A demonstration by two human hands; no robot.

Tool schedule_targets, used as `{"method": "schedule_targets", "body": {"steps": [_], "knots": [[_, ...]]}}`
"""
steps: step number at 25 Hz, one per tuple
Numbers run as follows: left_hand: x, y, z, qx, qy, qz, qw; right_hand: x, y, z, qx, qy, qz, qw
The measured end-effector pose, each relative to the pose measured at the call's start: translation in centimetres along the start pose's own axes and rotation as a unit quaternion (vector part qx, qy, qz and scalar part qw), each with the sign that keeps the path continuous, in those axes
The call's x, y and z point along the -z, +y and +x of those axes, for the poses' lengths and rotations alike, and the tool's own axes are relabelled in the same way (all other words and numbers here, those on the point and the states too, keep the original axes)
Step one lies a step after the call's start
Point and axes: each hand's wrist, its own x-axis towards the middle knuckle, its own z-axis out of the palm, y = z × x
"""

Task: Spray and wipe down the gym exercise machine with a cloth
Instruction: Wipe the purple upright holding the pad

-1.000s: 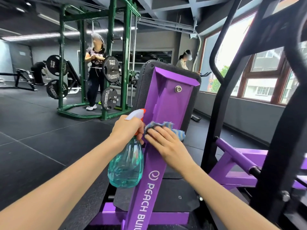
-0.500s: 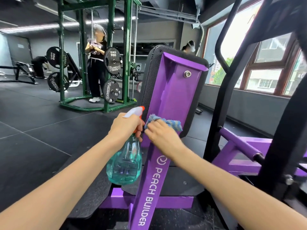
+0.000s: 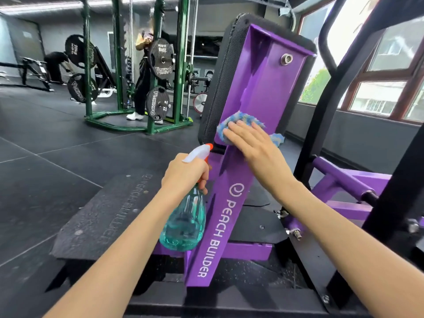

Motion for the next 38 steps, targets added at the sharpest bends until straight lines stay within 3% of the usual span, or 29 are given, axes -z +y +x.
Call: {"method": "schedule_targets", "body": {"steps": [1,5,8,10,13,17,19,23,25,27,28,29,30,32,33,34,37,38], "knots": [[0.0,-0.6,0.0,0.002,-0.002,-0.002,1.0,-0.3,-0.7,0.2,-0.025,0.019,0.007,0.999],[-0.5,-3.6,-0.3,0.01,-0.024,0.026,0.999,-1.4,-2.2,-1.3,0.045,-0.009,-0.003,0.999],[-1.3,-4.3,-1.3,0.007,-0.076,0.091,0.993,0.2,-1.2,1.2,-0.036,0.042,-0.016,0.998],[-1.4,-4.3,-1.5,0.003,-0.058,0.115,0.992,-0.3,-1.5,1.8,-0.05,0.04,-0.005,0.998],[-0.7,-4.3,-0.9,0.007,-0.003,0.126,0.992,-3.0,-3.9,-1.2,0.022,-0.006,-0.016,1.0],[0.4,-4.7,-0.6,0.02,0.037,0.109,0.993,-7.3,-10.2,-8.1,0.147,-0.165,0.01,0.975],[0.6,-5.0,-0.7,0.019,0.035,0.114,0.993,-7.3,-8.3,-6.3,0.145,-0.138,-0.004,0.98],[0.6,-5.7,-0.3,0.019,0.022,0.086,0.996,-4.8,-4.1,-1.9,-0.015,0.039,-0.022,0.999],[0.6,-5.5,-0.3,0.01,0.023,0.07,0.997,-6.4,-6.7,-5.7,0.076,-0.037,0.012,0.996],[0.6,-5.1,-0.4,-0.007,0.027,0.052,0.998,-6.8,-8.4,-10.0,0.252,-0.166,0.032,0.953],[0.6,-4.8,-0.3,-0.014,0.032,0.046,0.998,-6.4,-7.6,-10.5,0.289,-0.19,0.031,0.938],[0.6,-4.6,-0.2,-0.016,0.037,0.041,0.998,-5.9,-6.0,-10.2,0.281,-0.174,0.028,0.943],[0.7,-4.5,-0.2,-0.013,0.041,0.035,0.998,-5.3,-4.5,-9.1,0.21,-0.141,0.037,0.967],[0.6,-4.0,-0.3,-0.002,0.047,0.026,0.999,-3.9,-3.1,-7.2,-0.025,-0.032,0.099,0.994],[0.3,-3.7,-0.3,0.001,0.047,0.025,0.999,-3.9,-3.3,-7.6,-0.084,0.01,0.113,0.99],[-0.1,-3.3,-0.5,0.001,0.046,0.022,0.999,-4.5,-3.8,-9.0,-0.082,0.013,0.105,0.991],[-1.1,-2.3,-0.8,-0.015,0.037,0.011,0.999,-4.3,-4.1,-12.6,0.078,-0.108,0.079,0.988],[-1.4,-1.9,-0.7,-0.02,0.029,0.005,0.999,-3.6,-2.9,-11.8,0.074,-0.1,0.072,0.99]]}}
